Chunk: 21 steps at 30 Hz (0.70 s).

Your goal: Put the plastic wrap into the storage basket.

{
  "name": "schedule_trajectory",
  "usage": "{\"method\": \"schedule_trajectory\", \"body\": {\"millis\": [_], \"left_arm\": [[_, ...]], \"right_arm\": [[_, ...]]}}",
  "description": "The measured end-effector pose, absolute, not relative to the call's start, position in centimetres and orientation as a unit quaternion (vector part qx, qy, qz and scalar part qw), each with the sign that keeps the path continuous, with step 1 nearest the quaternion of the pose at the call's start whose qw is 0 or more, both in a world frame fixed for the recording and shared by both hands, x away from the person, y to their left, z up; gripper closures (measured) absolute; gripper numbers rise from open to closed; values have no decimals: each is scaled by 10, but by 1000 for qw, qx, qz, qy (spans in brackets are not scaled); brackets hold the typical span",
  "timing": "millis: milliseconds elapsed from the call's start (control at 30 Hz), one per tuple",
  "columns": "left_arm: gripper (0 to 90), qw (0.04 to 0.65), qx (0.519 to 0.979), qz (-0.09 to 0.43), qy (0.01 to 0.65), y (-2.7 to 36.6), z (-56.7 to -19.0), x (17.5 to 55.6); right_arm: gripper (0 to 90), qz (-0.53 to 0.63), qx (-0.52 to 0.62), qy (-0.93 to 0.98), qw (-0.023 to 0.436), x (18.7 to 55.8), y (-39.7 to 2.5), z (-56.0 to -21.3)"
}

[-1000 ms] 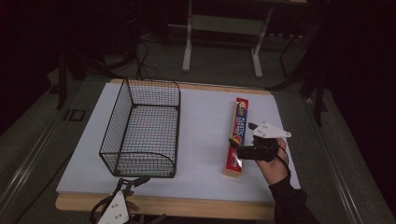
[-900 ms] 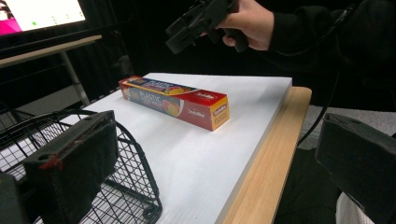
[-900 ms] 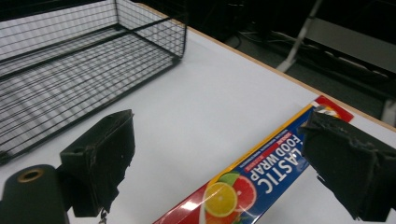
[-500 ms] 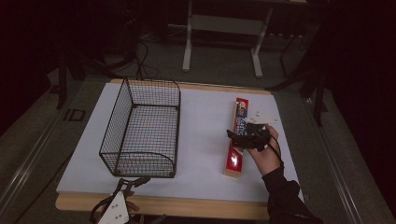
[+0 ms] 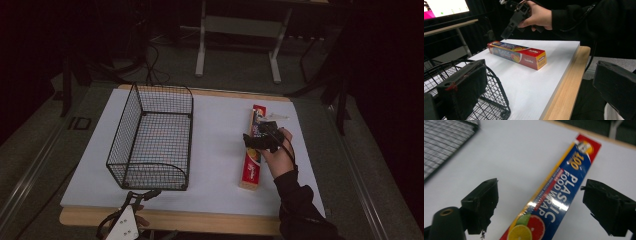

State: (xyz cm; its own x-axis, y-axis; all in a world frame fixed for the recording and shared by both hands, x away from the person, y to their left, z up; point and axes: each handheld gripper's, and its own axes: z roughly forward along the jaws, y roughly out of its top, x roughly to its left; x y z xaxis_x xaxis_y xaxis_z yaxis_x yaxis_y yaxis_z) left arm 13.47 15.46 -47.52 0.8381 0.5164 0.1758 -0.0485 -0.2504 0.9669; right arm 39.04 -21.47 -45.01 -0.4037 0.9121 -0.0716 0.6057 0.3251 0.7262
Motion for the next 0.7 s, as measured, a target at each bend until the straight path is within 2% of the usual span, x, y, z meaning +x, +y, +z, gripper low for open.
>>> {"method": "schedule_trajectory", "body": {"millis": [267,700], "left_arm": [[0,592,754,238,156,155,-475,135],[0,590,755,241,153,155,-475,134]], "right_arm": [[172,272,546,760,225,414,-211,-457],[180,222,631,722,177,448,-214,-474]]}}
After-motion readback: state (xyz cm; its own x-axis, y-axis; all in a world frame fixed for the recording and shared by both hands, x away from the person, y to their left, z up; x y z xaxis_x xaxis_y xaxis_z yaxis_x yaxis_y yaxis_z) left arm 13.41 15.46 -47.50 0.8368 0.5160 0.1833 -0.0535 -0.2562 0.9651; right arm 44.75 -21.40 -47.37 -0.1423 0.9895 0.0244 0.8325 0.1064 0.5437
